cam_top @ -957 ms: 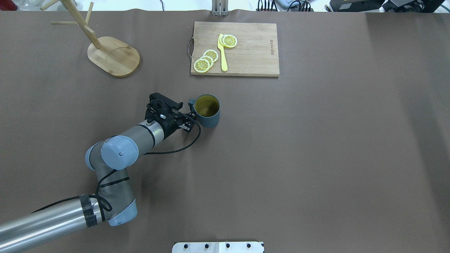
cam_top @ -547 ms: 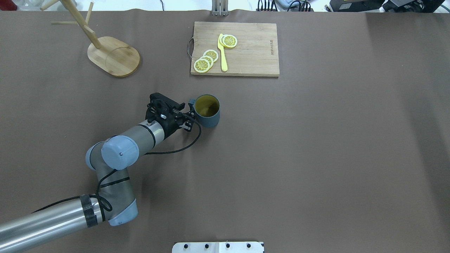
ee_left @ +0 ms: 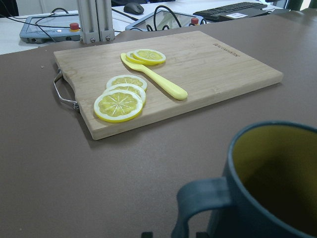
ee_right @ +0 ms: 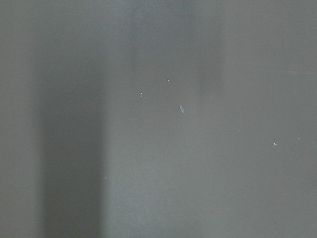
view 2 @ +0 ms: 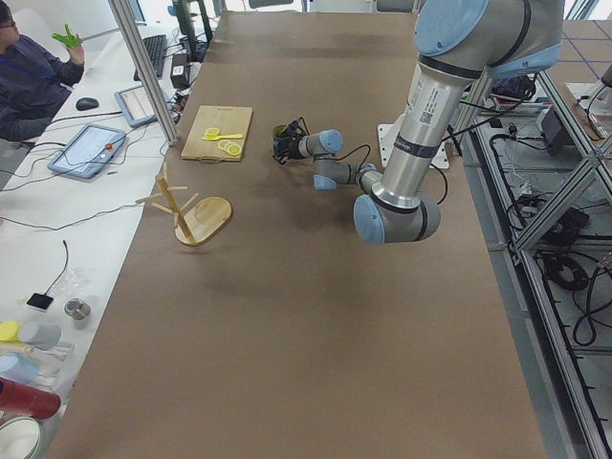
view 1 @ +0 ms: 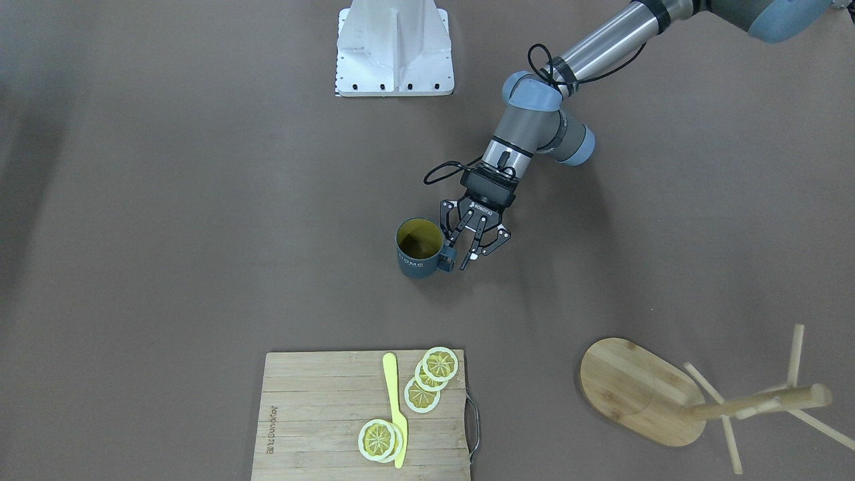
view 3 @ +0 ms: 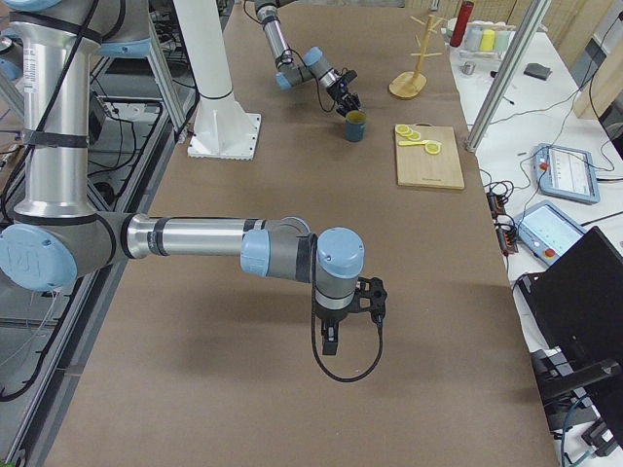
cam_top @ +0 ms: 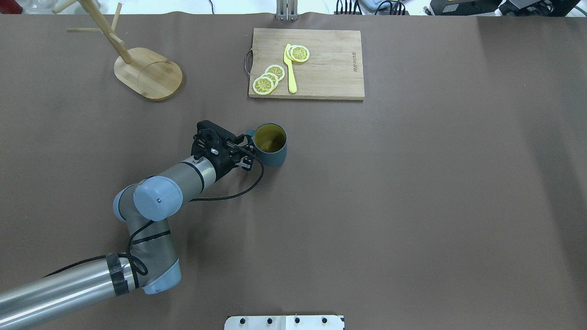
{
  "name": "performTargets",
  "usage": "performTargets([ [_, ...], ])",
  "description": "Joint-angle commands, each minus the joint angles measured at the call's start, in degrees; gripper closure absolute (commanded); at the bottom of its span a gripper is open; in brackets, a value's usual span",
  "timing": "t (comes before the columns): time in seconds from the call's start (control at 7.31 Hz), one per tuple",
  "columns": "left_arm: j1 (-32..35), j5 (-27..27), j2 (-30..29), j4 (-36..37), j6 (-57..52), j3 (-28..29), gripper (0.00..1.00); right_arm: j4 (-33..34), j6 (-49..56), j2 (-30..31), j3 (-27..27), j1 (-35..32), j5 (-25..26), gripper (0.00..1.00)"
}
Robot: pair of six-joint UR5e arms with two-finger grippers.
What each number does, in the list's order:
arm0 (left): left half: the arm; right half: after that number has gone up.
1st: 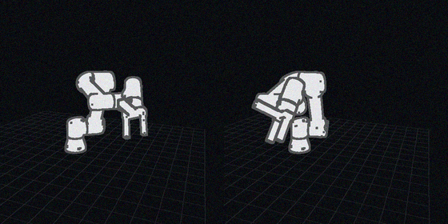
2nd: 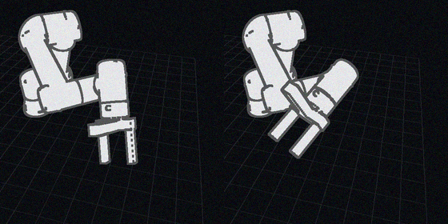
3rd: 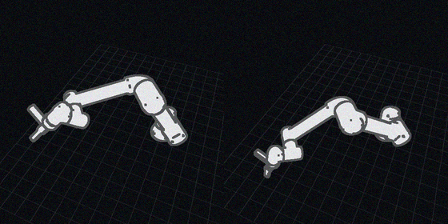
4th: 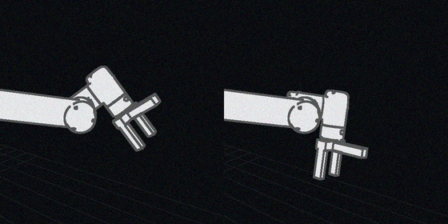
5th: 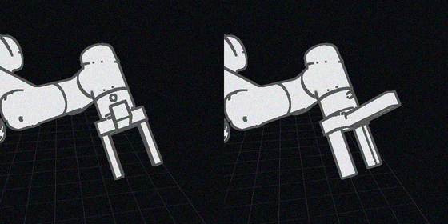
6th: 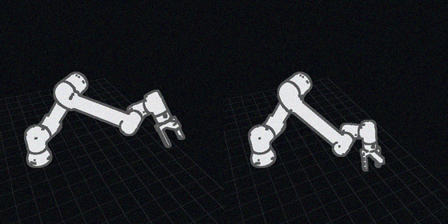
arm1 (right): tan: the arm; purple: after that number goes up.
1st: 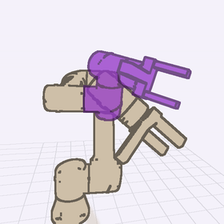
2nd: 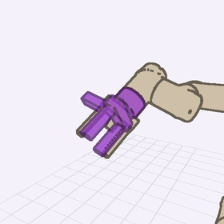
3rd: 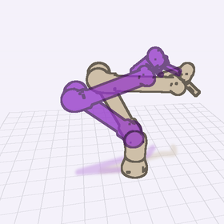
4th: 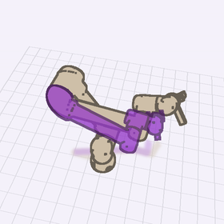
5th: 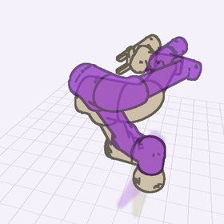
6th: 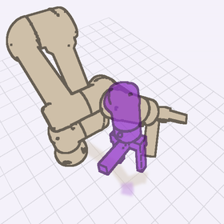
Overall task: Hang cup on storage rack
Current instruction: 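Close the left gripper on the blue mug's handle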
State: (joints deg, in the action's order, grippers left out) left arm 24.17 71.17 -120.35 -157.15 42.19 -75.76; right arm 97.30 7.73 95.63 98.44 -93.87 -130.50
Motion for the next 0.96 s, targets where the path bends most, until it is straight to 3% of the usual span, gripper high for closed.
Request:
performTargets([
  [0.0, 0.0, -0.07, -0.5, 0.0, 0.0, 0.0, 0.6, 0.0, 0.0, 0.0, 0.0, 0.0, -0.02, 0.0],
  [0.55, 0.0, -0.07, -0.68, 0.0, 0.0, 0.18, 0.71, 0.0, 0.0, 0.0, 0.0, 0.09, -0.11, 0.0],
  [0.82, 0.0, 0.02, -0.76, 0.0, 0.09, 0.0, 0.88, 0.0, -0.09, -0.09, 0.0, 0.09, -0.19, 0.0],
])
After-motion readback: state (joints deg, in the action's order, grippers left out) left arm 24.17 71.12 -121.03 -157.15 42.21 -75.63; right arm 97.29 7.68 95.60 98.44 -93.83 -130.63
